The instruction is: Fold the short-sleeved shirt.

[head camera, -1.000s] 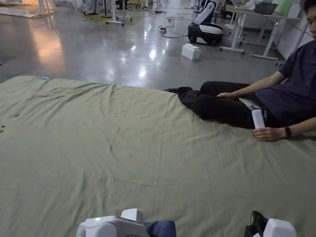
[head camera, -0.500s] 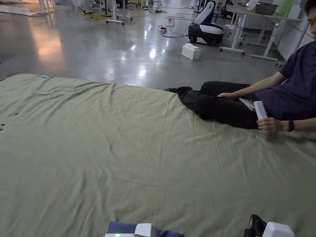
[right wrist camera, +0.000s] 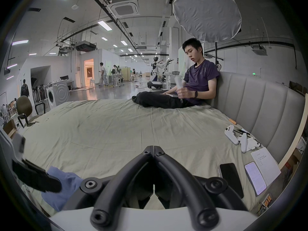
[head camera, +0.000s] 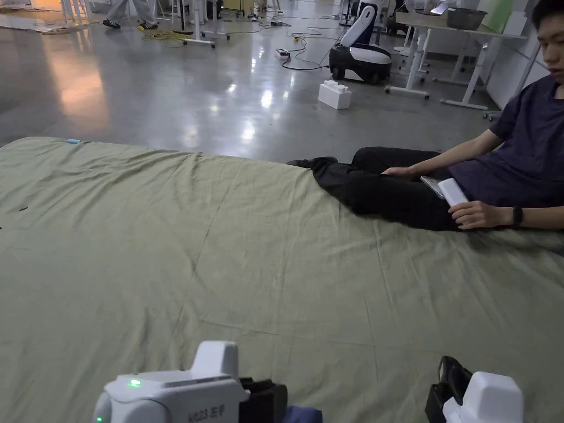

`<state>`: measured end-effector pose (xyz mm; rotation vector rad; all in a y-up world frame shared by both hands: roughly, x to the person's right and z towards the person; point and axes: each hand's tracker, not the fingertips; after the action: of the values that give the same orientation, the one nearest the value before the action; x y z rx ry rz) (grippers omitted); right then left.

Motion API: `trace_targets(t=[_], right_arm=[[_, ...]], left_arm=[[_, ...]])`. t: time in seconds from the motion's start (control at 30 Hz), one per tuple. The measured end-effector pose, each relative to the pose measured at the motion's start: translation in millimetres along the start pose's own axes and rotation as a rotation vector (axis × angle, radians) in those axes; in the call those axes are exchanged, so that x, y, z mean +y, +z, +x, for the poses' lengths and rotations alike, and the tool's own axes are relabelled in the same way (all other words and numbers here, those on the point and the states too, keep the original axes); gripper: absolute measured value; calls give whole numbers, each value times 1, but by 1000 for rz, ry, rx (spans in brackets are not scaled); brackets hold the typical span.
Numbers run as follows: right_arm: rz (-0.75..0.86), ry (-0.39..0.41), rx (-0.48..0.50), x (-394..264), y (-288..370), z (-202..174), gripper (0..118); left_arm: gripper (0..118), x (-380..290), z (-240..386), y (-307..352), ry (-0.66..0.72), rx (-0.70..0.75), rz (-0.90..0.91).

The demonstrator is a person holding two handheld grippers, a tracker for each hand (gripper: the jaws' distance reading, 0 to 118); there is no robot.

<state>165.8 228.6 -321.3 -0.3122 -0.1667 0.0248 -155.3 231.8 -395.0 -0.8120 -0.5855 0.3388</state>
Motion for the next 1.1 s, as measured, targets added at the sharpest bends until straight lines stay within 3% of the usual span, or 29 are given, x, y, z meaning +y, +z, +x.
trace_targets(t=[0.07, 0.23, 0.37, 0.57, 0.9, 0.97, 1.1], right_arm=[[19, -3, 2, 7, 0, -2, 0], [85, -6, 1, 26, 0, -11, 0], [151, 5, -22, 37, 2, -20, 1], [256, 66, -41, 52, 5, -30, 0], [207, 59, -17, 47, 8, -36, 1], [124, -17, 50, 35, 15, -44, 1], [23, 71, 179, -10, 29, -87, 0]], left_arm=[[21, 10, -2, 13, -38, 50, 97], [21, 23, -4, 37, -183, 296, 335], [10, 25, -4, 51, -269, 436, 486], [7, 24, -7, 65, -304, 573, 649], [7, 19, -35, 72, -302, 681, 633], [7, 13, -45, 75, -286, 691, 615], [7, -6, -69, 75, -211, 684, 529]])
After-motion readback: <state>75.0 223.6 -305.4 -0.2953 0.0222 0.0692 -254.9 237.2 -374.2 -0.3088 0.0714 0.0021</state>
